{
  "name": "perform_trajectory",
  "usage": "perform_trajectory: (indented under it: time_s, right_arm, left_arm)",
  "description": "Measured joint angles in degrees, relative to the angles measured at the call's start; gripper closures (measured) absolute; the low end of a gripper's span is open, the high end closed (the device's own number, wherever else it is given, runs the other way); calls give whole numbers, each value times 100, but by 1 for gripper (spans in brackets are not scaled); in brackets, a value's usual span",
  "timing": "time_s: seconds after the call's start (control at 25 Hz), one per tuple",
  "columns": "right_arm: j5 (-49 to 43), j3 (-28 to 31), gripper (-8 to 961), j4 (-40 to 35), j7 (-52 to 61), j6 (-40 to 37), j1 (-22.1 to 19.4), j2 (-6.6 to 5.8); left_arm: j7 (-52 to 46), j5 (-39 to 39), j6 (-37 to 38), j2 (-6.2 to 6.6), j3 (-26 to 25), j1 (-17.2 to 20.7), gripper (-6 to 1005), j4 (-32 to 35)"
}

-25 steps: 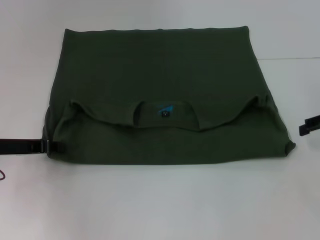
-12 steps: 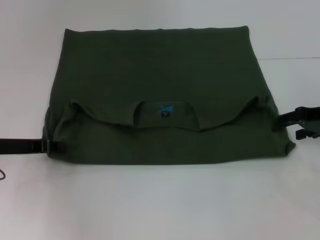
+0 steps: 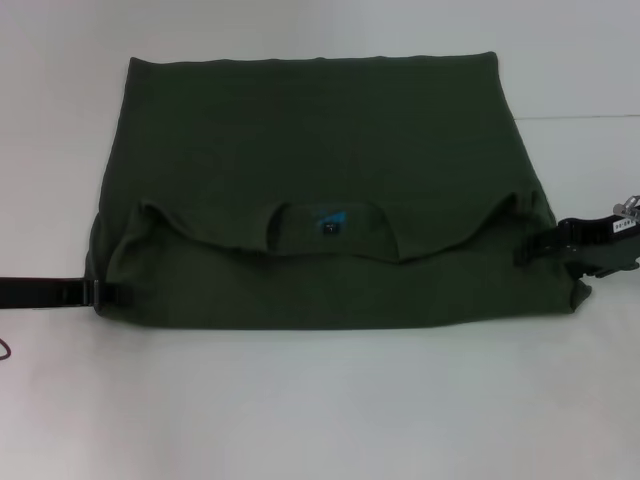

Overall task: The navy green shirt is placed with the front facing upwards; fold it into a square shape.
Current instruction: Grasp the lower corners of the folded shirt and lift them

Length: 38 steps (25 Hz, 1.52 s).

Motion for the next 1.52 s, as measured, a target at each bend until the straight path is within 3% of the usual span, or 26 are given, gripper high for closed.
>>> perform_trajectory:
  time_s: [0.4, 0.8, 1.04, 1.36, 1.52]
  right_arm:
    - [-9, -8, 88, -5, 20, -31, -51, -124]
    - [-26, -79, 89, 6, -3, 56, -18, 51]
    - [-31, -133, 89, 74, 8, 84, 1, 71]
    - [-35, -148, 265, 23, 13, 96, -23, 72]
    - [-44, -176, 462, 9, 4, 103, -23, 71]
  left_arm:
    - [-13, 0, 0, 0, -13, -17, 947, -9]
    - [-15, -2, 9, 0, -24, -43, 947, -9]
    - [-15, -11, 9, 0, -24, -60, 947, -9]
    - [-15, -17, 9, 0, -24, -64, 947, -9]
    - [-15, -18, 9, 0, -23, -63, 948, -9]
